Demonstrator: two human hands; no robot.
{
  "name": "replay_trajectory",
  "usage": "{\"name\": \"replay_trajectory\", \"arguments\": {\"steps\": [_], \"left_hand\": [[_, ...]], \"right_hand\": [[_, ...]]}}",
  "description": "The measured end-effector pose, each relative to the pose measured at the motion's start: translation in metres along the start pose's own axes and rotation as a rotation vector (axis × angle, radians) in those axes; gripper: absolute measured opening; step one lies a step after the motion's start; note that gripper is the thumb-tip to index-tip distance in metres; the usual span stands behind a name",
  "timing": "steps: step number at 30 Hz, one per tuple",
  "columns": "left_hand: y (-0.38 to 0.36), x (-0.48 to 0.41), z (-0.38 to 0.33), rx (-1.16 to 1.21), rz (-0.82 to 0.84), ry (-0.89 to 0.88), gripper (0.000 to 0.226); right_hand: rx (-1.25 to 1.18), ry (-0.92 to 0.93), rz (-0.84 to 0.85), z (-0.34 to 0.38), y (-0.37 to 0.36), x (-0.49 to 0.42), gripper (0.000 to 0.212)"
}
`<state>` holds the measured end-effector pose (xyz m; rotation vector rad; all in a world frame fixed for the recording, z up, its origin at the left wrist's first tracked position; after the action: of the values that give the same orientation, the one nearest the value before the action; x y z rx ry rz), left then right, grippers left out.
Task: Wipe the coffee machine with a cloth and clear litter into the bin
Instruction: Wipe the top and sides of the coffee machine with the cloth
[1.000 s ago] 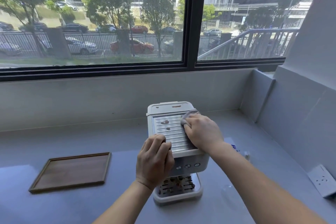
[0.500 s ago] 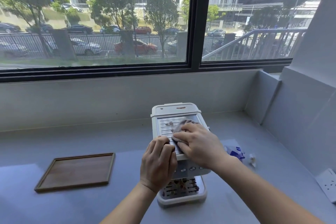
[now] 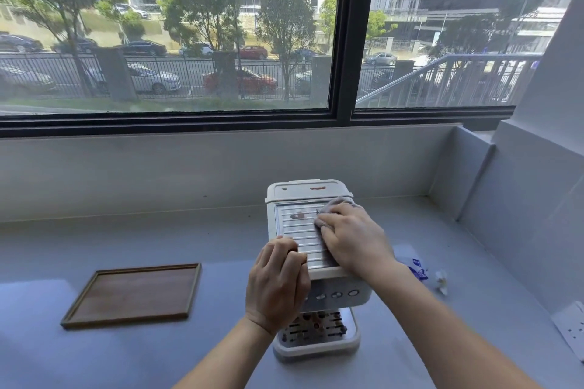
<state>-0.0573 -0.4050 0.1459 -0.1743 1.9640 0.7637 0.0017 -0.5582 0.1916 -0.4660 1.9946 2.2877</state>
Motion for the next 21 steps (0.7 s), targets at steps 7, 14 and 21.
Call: {"name": "replay_trajectory", "arguments": {"steps": [7,14,21], "left_hand": [[-0.002,0.001,0.002,-0.004,0.014,0.009,0.025],[0.001,0.000,-0.001,-0.005,0.004,-0.021,0.024],[0.002,-0.001,-0.001,-0.026,0.010,-0.047,0.021]], "right_hand": [[-0.027,0.139,0.009,0.000,0.000,0.010,0.035],[-0.057,0.064,0.072,0.005,-0.006,-0.030,0.026],[-0.092,0.232,0.002,0.009,-0.005,-0.020,0.032]]}}
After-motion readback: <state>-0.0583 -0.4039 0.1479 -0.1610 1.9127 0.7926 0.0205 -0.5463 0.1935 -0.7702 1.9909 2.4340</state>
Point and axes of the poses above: each hand's wrist, its own x-axis away from the middle knuckle, its own y-axis out of the back of the hand, z = x × y, the point moved 5 cm from there along -x, towards the middle knuckle, and after that the axes turned 12 degrees about x, right-handed, at the moved point
